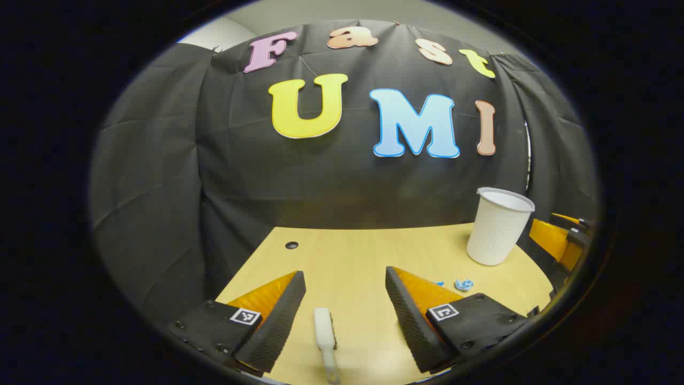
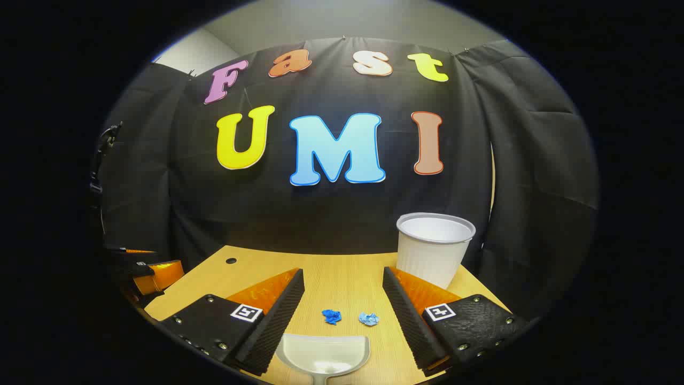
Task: Pick up the small broom and dustpan from the desktop, sweep the trash into the dustpan with the broom, and then empty the trash into the garbage bin.
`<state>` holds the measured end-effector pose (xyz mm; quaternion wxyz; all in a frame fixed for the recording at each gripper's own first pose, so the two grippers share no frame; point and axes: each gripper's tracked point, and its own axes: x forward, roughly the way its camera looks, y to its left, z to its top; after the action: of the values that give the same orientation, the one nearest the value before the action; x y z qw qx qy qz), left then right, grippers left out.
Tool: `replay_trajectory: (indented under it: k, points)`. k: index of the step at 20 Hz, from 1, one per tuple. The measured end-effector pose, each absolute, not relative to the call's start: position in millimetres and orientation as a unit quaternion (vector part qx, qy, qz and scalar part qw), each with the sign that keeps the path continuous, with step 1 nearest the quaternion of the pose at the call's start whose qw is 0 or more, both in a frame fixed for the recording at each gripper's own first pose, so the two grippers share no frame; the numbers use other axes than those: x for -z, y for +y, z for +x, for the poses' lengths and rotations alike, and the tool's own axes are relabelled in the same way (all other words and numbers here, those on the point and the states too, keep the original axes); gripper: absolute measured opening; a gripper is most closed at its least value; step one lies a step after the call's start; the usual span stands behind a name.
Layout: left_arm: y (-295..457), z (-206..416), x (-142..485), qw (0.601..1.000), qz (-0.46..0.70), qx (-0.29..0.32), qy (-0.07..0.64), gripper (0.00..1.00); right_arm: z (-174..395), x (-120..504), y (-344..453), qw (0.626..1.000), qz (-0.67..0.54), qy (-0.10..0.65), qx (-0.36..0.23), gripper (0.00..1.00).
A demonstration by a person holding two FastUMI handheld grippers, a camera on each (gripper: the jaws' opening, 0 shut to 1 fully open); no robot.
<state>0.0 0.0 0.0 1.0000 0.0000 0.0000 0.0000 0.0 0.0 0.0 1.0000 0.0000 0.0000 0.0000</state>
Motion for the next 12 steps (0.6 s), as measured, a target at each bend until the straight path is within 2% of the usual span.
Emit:
replay_trajectory:
  k: [12]
  points:
    - [0.1, 6.2, 10.5, 1.0, -0.001, 0.0, 0.016, 0.99, 53.3, 37.4, 4.8, 1.0, -0.002, 0.014, -0.008, 0.95]
